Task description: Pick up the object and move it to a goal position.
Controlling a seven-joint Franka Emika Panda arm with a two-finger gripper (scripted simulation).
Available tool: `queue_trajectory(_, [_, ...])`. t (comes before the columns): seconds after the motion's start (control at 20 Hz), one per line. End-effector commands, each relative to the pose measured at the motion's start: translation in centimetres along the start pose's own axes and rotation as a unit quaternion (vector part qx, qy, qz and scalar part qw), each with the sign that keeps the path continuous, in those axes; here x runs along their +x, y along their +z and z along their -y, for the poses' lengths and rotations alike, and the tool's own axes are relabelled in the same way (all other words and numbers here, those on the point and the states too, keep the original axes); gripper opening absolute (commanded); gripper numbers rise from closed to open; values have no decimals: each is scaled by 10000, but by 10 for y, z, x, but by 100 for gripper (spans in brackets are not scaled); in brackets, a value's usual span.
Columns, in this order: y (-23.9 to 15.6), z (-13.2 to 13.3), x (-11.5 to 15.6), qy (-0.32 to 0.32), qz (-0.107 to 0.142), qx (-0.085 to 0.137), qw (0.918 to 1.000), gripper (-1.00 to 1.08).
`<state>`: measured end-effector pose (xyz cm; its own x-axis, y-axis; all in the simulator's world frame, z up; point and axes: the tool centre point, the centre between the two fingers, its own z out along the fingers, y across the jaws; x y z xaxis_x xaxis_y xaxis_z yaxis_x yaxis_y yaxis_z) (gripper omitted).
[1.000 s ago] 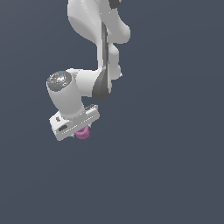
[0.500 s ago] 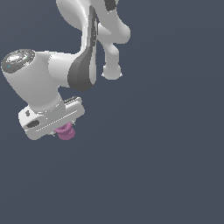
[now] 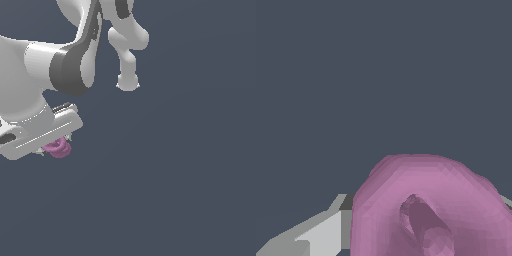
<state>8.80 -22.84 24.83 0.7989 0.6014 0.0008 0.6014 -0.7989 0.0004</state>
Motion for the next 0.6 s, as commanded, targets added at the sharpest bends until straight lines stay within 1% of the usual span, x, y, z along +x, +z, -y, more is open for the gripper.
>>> queue_trajectory(0.0, [-7,-6,0,-3,2,3,10000,-100])
queue_trajectory(0.55, [-17,-15,0,-3,2,3,10000,-100])
